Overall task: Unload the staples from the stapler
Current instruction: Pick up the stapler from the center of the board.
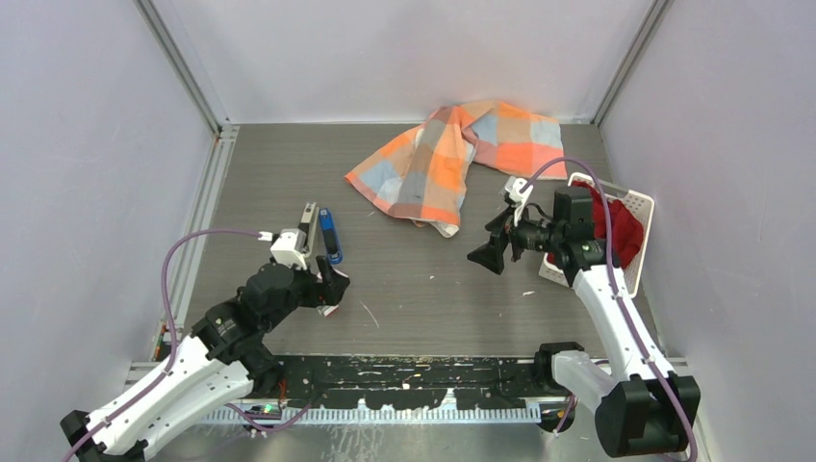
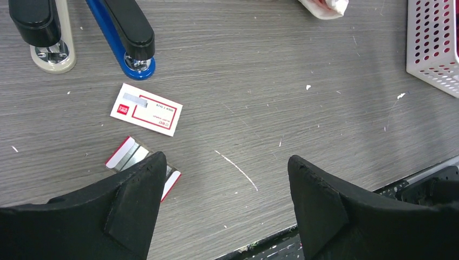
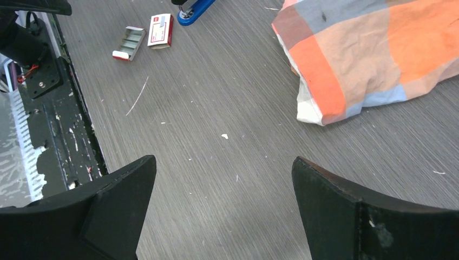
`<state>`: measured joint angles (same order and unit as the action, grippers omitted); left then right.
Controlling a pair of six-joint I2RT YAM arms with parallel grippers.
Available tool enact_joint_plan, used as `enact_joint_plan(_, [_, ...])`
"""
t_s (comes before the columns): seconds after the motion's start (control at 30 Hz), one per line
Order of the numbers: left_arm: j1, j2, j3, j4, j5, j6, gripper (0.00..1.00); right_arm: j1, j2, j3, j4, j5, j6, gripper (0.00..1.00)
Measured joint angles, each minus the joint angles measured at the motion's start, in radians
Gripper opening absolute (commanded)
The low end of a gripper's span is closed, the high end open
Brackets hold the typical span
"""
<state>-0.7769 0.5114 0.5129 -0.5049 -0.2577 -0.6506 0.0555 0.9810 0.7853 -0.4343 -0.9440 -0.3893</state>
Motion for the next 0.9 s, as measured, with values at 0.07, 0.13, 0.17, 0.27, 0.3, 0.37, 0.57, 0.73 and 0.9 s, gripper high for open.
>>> enact_joint_plan(0.07, [0.000, 0.002, 0.000, 0.002, 0.000, 0.000, 0.83, 0.005, 0.003, 0.000, 0.000, 0.002, -0.002, 1.00])
enact_joint_plan(0.13, [0.000, 0.014, 0.000, 0.006, 0.000, 0.001, 0.83, 0.008, 0.009, 0.000, -0.003, 0.005, -0.006, 1.00])
enact_joint_plan(0.17, [0.000, 0.023, 0.000, 0.008, 0.000, 0.001, 0.83, 0.008, 0.016, 0.000, -0.007, 0.008, -0.010, 1.00])
enact_joint_plan(0.27, [0.000, 0.052, -0.001, 0.015, 0.006, 0.000, 0.83, 0.008, 0.032, 0.000, -0.013, 0.021, -0.023, 1.00])
enact_joint_plan(0.3, [0.000, 0.056, -0.001, 0.016, 0.008, -0.001, 0.83, 0.008, 0.034, 0.000, -0.013, 0.026, -0.025, 1.00])
enact_joint_plan(0.37, [0.000, 0.061, -0.001, 0.018, 0.013, -0.002, 0.82, 0.008, 0.034, 0.000, -0.013, 0.028, -0.027, 1.00])
enact_joint_plan(0.57, [0.000, 0.022, -0.001, 0.013, 0.015, -0.021, 0.82, 0.008, 0.034, 0.000, -0.014, 0.034, -0.031, 1.00])
enact_joint_plan(0.73, [0.000, -0.018, -0.001, -0.002, 0.015, -0.027, 0.82, 0.008, 0.034, 0.000, -0.015, 0.035, -0.031, 1.00])
enact_joint_plan(0.9, [0.000, -0.004, -0.001, -0.011, 0.015, -0.025, 0.83, 0.008, 0.034, 0.000, -0.015, 0.035, -0.031, 1.00])
